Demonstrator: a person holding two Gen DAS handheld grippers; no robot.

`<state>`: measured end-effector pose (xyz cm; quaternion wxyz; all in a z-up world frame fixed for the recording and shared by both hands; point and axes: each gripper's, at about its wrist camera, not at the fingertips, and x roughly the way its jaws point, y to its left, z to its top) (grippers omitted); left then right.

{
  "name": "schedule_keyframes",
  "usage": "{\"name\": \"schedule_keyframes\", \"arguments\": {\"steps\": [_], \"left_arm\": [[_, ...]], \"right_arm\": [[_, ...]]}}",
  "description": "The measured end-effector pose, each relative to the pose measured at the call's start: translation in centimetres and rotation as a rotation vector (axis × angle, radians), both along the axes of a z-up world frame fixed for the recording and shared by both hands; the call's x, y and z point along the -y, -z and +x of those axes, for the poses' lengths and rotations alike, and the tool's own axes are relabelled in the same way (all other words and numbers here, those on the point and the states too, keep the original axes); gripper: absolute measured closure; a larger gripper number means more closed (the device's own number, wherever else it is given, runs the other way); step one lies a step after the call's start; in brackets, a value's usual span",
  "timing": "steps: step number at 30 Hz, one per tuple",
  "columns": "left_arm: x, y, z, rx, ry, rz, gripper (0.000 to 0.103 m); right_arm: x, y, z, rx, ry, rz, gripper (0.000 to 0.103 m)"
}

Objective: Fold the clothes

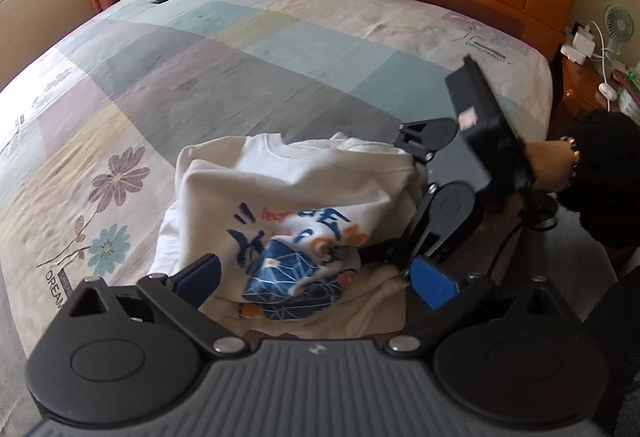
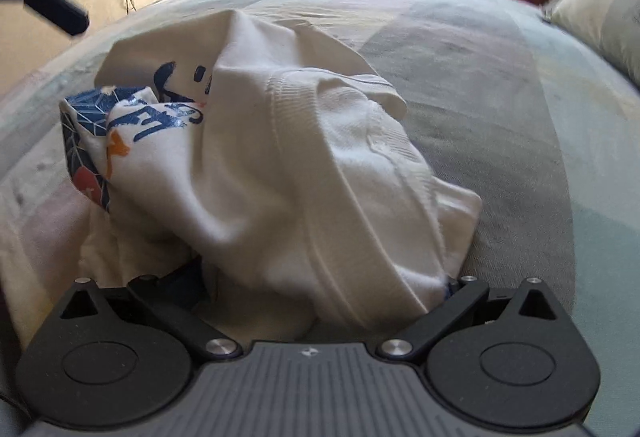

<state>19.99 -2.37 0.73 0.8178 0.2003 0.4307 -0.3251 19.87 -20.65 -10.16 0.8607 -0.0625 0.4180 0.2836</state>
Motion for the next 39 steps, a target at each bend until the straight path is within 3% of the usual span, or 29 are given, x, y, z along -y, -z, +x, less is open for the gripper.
{"name": "schedule_keyframes", "arguments": {"steps": [2, 7, 12, 16, 20, 29, 31, 33, 34, 39], "left_arm": [[0.3, -0.1, -0.5, 0.004, 0.012, -0.001, 0.002], [1.3, 0.4, -1.2, -0.004, 0.049, -0.013, 0.002], [2.7, 1.0, -1.4, -0.025, 0.069, -0.03, 0.002], [3.0, 1.3, -1.9, -0.042, 0.084, -0.041, 0.002], [2.8, 1.8, -2.1, -0.065, 0.074, -0.045, 0.002], [2.7, 2.0, -1.7, -0.08, 0.052, -0.047, 0.002], [2.8, 2.1, -1.6, -0.084, 0.053, -0.046, 0.002], [3.0, 2.3, -1.5, -0.088, 0.054, -0.045, 0.002], [3.1, 2.3, -1.5, -0.089, 0.054, -0.044, 0.002], [3.1, 2.5, -1.3, -0.1, 0.046, -0.044, 0.002]], "right_arm": [[1.6, -1.6, -1.2, -0.011, 0.016, 0.027, 0.0], [6.5, -4.9, -4.2, 0.083, 0.094, 0.086, 0.0], [8.7, -3.5, -2.8, 0.024, 0.103, 0.188, 0.002], [8.9, -1.4, -1.6, -0.039, 0.096, 0.257, 0.009], [8.8, -1.6, -2.0, -0.025, 0.066, 0.352, 0.016], [9.8, -3.2, -3.0, 0.015, 0.003, 0.605, 0.016], [9.7, -3.3, -2.9, 0.011, -0.02, 0.614, 0.016], [9.1, -2.8, -2.5, 0.006, -0.017, 0.563, 0.021], [8.9, -2.3, -2.1, -0.007, -0.016, 0.556, 0.029], [8.4, 0.6, 0.3, -0.099, 0.028, 0.621, 0.049]]}}
